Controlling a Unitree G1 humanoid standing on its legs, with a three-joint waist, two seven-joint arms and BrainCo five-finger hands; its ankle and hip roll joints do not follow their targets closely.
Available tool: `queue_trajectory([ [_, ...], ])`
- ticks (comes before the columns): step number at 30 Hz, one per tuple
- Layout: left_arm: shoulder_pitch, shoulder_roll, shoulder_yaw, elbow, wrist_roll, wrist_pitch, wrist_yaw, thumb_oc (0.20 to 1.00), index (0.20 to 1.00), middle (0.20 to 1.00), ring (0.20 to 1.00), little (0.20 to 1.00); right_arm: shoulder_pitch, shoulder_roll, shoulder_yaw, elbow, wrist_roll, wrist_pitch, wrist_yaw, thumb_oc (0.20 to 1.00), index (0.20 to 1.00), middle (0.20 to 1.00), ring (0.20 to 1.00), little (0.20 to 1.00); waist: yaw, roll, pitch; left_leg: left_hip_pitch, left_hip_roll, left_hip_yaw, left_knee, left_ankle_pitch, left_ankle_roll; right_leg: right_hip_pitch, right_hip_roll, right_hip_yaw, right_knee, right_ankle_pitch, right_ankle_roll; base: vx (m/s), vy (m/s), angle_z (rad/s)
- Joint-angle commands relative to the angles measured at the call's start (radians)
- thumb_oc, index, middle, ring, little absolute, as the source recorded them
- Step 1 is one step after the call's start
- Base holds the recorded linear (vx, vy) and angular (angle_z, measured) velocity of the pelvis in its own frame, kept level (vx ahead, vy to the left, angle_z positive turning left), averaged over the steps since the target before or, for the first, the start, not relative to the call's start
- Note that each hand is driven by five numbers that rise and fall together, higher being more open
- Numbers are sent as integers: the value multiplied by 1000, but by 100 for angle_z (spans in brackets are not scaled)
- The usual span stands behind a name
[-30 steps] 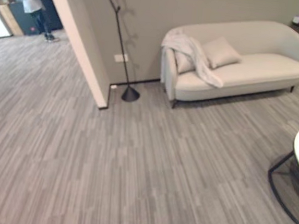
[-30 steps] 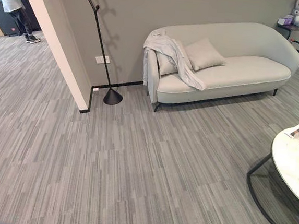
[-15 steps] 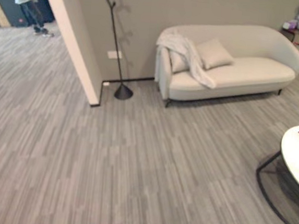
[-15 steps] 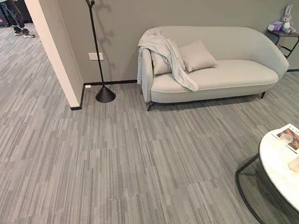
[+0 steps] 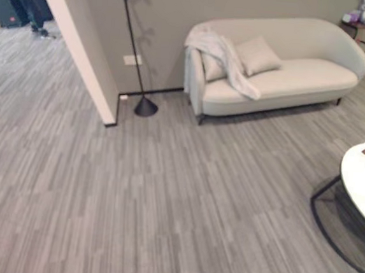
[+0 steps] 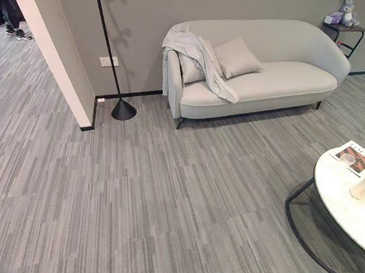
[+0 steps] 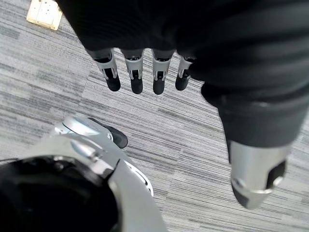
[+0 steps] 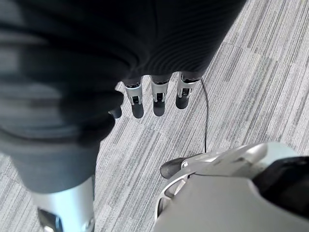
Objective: Hang the clothes on the sofa on the clothes rack.
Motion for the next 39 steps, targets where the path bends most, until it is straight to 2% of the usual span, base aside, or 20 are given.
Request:
queue_trajectory([
  [1,-34,-55,-22,68,43,-7,-4,1000,1000,1000,1000,1000,-40,56,43,54,-24,-2,13,1000,1000,1000,1000,1000,-2,-28,-26,27,29,-34,-92,39,-61,61,-74,7,-154,102,91,0,0,0],
  [21,-35,-51,2,90,50,0,-16,1000,1000,1000,1000,1000,-28,33,17,64,-30,7,29,1000,1000,1000,1000,1000,1,-24,-9,39,32,-38,-83,25,-59,66,-66,10,-154,89,90,14,-9,0],
  [23,-37,-49,22,104,42,8,-27,1000,1000,1000,1000,1000,-17,19,-19,80,-13,17,41,1000,1000,1000,1000,1000,4,-23,1,22,44,-39,-3,-16,-64,78,-63,6,-154,73,84,126,-89,-1],
  [25,-42,-40,24,75,-1,8,-36,1000,1000,1000,1000,1000,-20,8,-46,103,5,18,44,1000,1000,1000,1000,1000,15,-21,31,-71,60,-38,183,-50,-78,83,-58,-2,-149,49,62,62,-53,0],
  [26,-47,-27,32,49,-24,4,-44,1000,1000,1000,1000,1000,-21,-2,-59,108,18,18,56,1000,1000,1000,1000,1000,29,-18,54,-136,71,-51,289,-5,-96,88,-53,-10,-150,41,50,3,-40,3],
  [28,-44,-9,42,48,-29,1,-35,1000,1000,1000,1000,1000,-25,-21,-62,105,23,12,58,1000,1000,1000,1000,1000,46,-15,75,-240,80,-86,397,83,-114,94,-43,-21,-154,30,35,98,-29,9],
  [30,-24,15,70,98,2,6,-37,1000,1000,1000,1000,1000,-24,-37,-58,103,-9,8,63,1000,1000,1000,1000,1000,69,-27,76,-312,57,-98,348,77,-99,113,-42,-20,-154,8,38,297,46,-8],
  [31,-7,22,90,123,5,12,-37,1000,1000,1000,1000,1000,-21,-39,-49,102,-27,3,61,1000,1000,1000,1000,1000,85,-31,71,-329,45,-104,288,71,-89,125,-35,-12,-154,-9,40,247,58,-6],
  [32,-6,22,90,123,5,12,-37,1000,1000,1000,1000,1000,-21,-38,-48,102,-27,3,61,1000,1000,1000,1000,1000,86,-32,71,-327,45,-103,285,72,-89,125,-36,-12,-154,-9,40,513,105,-2],
  [33,23,37,135,171,17,23,-37,1000,1000,1000,1000,1000,-30,-39,-22,102,-73,-6,58,1000,1000,1000,1000,1000,129,-33,61,-379,31,-142,140,144,-90,166,3,7,-154,-65,43,554,105,-3],
  [35,29,54,152,196,18,21,-26,1000,1000,1000,1000,1000,-68,-30,14,93,-90,-18,43,1000,1000,1000,1000,1000,181,-38,75,-430,29,-169,-22,212,-101,218,31,40,-154,-115,35,720,153,4],
  [36,28,67,157,211,11,14,-17,1000,1000,1000,1000,1000,-126,-13,63,75,-115,-30,28,1000,1000,1000,1000,1000,226,-50,92,-518,36,-173,-84,234,-108,265,48,71,-127,-183,34,549,133,-11],
  [37,27,68,157,212,11,14,-17,1000,1000,1000,1000,1000,-127,-12,63,75,-115,-30,28,1000,1000,1000,1000,1000,227,-52,93,-518,35,-172,-84,233,-108,264,46,72,-126,-184,34,616,161,-25],
  [38,30,71,159,215,5,13,-12,1000,1000,1000,1000,1000,-157,-4,87,60,-126,-33,25,1000,1000,1000,1000,1000,242,-58,95,-559,38,-170,-92,231,-113,300,52,92,-118,-214,38,535,151,-45],
  [39,27,80,165,218,2,12,-9,1000,1000,1000,1000,1000,-189,12,111,46,-137,-35,21,1000,1000,1000,1000,1000,264,-76,100,-595,43,-136,-92,229,-110,333,48,110,-104,-247,45,779,260,-41],
])
